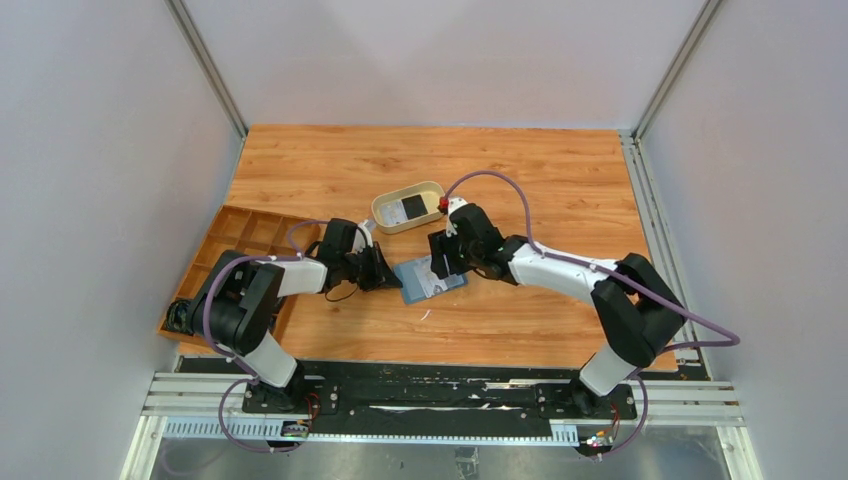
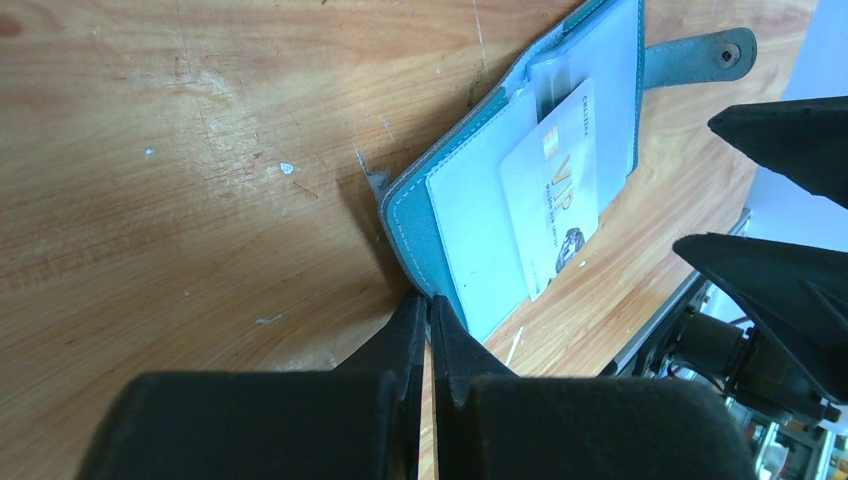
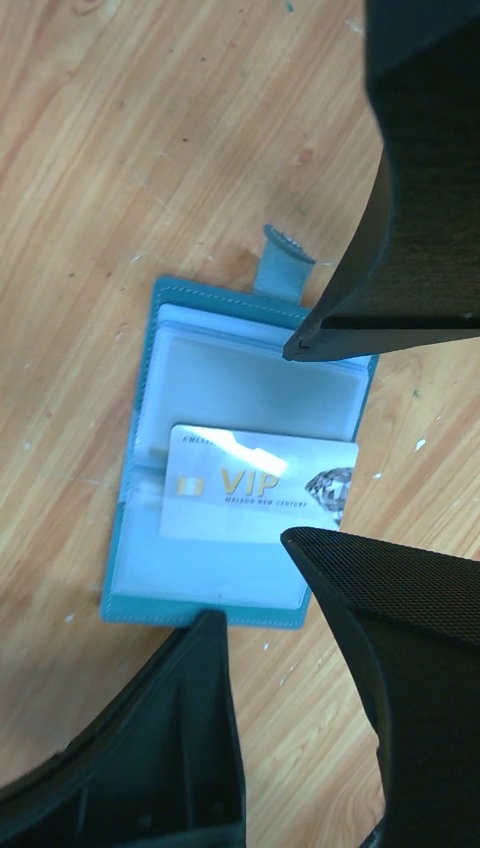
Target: Take the credit cards out of the card holder
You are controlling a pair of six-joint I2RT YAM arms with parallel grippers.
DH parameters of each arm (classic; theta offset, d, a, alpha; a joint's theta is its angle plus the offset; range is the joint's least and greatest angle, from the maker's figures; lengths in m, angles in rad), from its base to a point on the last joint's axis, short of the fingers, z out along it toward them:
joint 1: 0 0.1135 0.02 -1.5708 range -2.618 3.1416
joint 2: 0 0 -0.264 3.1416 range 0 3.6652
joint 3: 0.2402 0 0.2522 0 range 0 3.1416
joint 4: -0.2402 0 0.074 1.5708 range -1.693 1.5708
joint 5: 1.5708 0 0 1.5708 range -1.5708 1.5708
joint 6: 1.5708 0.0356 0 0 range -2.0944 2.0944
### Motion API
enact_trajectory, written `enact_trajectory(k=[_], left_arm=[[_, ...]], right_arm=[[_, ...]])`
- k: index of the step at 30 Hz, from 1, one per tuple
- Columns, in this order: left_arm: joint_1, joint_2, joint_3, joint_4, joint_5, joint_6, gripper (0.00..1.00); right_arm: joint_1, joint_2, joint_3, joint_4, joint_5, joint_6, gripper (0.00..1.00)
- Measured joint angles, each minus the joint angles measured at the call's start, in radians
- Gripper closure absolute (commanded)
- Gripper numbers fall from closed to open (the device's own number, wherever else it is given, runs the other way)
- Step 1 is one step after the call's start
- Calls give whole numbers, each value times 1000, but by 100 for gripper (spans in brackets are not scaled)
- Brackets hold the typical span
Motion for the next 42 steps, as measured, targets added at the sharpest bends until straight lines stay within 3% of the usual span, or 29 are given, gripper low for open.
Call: enact_trajectory(k=[11, 42], left_arm=[[0, -2, 0, -1, 0, 2, 100], [0, -2, 0, -1, -1, 3, 100]], right_arm=[[-75, 103, -44, 197, -277, 95, 40], [-177, 228, -190, 611, -621, 359, 49]])
